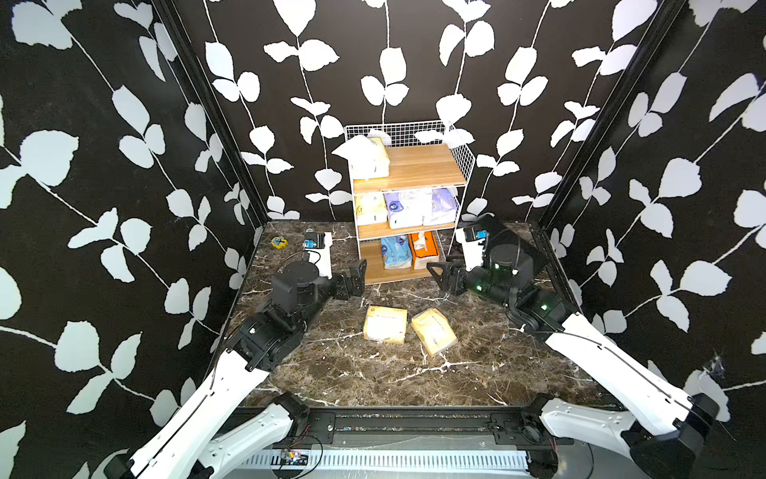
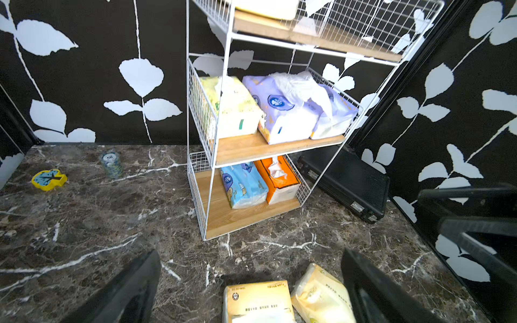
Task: Remove the tissue boxes from the shelf
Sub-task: Pick up a box of tissues from the shelf.
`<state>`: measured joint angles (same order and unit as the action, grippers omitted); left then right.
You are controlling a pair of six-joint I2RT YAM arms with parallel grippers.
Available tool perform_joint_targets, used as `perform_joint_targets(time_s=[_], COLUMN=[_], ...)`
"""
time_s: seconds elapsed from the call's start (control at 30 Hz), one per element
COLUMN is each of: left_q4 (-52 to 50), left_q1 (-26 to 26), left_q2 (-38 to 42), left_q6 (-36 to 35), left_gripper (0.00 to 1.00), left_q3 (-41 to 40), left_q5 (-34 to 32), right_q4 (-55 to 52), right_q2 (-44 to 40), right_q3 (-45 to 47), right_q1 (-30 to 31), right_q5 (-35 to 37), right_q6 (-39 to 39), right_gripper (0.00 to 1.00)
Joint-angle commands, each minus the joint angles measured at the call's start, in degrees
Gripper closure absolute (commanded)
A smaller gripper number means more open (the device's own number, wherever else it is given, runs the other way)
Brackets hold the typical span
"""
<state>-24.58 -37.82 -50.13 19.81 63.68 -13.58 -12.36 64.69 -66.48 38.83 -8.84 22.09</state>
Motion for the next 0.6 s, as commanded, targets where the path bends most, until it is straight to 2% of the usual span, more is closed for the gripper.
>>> perform_joint_targets(time_s=[0.0, 0.17, 0.37, 0.57], left_q4=[-0.9, -2.0, 1.5, 0.9], left_q1=[0.3, 2.5, 10.7, 12.3], left_q2=[-2.8, -6.8, -7.5, -11.4], left_q6=[-2.4, -2.7, 1.1, -2.2], left_gripper=[0.01, 0.01, 0.01, 0.01], left_q3=[4.0, 7.7, 5.8, 8.7], left_q5=[1.8, 4.7, 14.2, 17.9], right_q4=[-0.4, -1.0, -2.7, -4.3], right_q2=[1.1, 3.7, 9.7, 17.4], right_q3=[-6.1, -14.8, -25.7, -36.7], right_q1=[-1.0, -2.0, -2.6, -2.9], right_q5=[-3.7, -5.4, -4.4, -3.0], right_q6=[-1.1, -1.7, -1.9, -1.9], right_gripper=[0.31, 0.30, 0.30, 0.31])
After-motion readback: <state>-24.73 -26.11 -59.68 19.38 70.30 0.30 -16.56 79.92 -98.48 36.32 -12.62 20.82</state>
